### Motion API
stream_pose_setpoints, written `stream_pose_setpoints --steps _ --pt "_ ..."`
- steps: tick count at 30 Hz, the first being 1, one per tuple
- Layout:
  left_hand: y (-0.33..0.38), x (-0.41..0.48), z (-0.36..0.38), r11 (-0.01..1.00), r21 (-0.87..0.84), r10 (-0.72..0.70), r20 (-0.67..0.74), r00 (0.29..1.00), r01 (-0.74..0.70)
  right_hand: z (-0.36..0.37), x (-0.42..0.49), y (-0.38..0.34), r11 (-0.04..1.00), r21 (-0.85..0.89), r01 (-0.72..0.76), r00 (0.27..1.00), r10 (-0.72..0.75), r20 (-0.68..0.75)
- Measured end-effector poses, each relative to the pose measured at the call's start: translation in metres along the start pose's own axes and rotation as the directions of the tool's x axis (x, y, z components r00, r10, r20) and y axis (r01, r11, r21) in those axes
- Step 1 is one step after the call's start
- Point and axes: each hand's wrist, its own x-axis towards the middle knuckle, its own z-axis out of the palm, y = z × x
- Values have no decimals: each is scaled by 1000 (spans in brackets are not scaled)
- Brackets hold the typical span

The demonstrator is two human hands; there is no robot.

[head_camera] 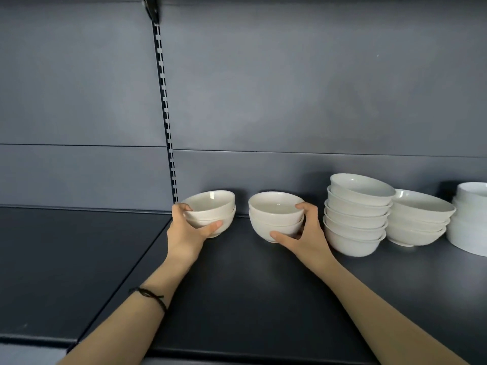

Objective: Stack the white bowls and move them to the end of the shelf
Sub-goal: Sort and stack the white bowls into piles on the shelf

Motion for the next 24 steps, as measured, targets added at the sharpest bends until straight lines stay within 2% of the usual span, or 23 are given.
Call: stream_pose_setpoints --steps 5,9,14,18,24 --pt "3 -5 -4 993 -84 78 -86 993 -85 2 1 3 1000 24 11 998 -13 55" --pt "16 -6 -8 955 -223 161 -161 974 -195 2 3 3 998 51 33 996 -37 82" --pt "53 -3 7 867 -385 293 -117 949 -315 0 6 2 991 130 6 989 -25 143" --pt "64 -3 43 862 -386 353 -11 936 -329 -2 6 3 976 211 -50 980 7 198" --pt "52 -15 66 899 -194 420 130 898 -392 -1 7 5 971 234 -40 985 -1 173"
